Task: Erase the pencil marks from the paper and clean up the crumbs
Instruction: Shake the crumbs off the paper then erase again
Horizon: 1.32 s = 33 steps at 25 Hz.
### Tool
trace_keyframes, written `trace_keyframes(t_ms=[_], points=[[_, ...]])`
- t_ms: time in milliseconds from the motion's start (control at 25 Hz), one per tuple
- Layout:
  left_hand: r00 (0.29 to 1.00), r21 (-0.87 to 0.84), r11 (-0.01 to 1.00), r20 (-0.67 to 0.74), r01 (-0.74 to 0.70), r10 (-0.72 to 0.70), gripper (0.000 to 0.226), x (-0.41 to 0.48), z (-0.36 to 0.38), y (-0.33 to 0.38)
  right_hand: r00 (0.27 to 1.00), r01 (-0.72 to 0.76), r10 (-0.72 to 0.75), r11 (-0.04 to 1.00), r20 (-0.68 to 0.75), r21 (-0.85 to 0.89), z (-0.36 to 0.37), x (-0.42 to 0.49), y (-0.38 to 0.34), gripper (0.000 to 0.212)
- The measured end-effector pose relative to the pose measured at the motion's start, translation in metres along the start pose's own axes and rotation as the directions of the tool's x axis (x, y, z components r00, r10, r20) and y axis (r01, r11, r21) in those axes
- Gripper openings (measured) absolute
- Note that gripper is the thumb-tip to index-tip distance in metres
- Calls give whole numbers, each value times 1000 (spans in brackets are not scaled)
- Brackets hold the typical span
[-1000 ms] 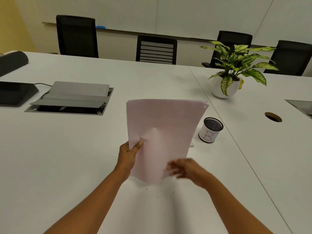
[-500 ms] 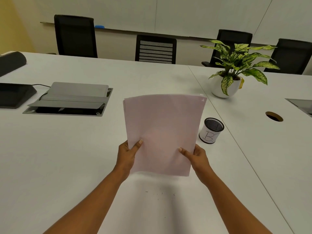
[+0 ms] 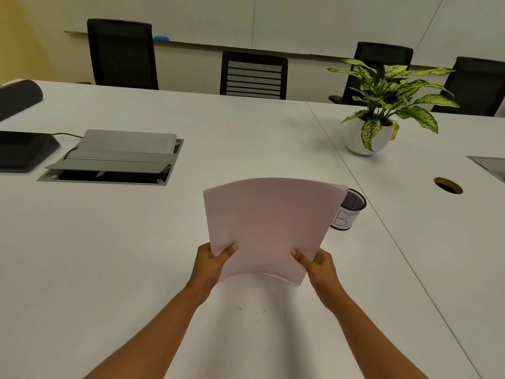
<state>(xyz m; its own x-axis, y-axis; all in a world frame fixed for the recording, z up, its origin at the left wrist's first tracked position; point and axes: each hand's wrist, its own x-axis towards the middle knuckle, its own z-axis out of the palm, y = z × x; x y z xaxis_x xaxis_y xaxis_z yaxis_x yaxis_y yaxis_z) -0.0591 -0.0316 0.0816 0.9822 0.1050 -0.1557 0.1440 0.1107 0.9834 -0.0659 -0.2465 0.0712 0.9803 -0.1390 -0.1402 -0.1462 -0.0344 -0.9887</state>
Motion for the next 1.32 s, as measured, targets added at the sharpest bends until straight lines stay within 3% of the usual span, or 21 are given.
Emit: trace_keyframes(t_ms=[240,520,640,840,1040,1120,1240,1320], points=[[998,72,996,30,54,-56,20,5,1,-6,998,-49,54,993,38,-107,-3,2,8,30],[996,108,991,-56,74,-68,28,14,-2,0,996,-25,36,991,78,-132,-6,7,2,41],[995,109,991,-63,81,-74,31,16,-3,-1,1000,5,-11,978,-24,-209,3,7,-3,49],[995,95,990,-32,100,-97,29,19,-1,-2,969,38,-82,982,-234,-186,18,4,-14,39],[993,103,990,-68,101,-94,31,25,-7,-1,999,30,-34,929,-5,-369,14,4,-10,71],[993,111,988,-71,103,-96,34,27,-9,-1,999,37,-43,937,-10,-348,13,5,-8,57],[992,106,988,-71,111,-104,36,27,-8,-2,998,35,-43,983,-40,-181,14,6,-7,8],[993,93,991,-67,99,-93,36,26,-8,-2,999,13,-17,994,-41,-112,12,9,-5,10]])
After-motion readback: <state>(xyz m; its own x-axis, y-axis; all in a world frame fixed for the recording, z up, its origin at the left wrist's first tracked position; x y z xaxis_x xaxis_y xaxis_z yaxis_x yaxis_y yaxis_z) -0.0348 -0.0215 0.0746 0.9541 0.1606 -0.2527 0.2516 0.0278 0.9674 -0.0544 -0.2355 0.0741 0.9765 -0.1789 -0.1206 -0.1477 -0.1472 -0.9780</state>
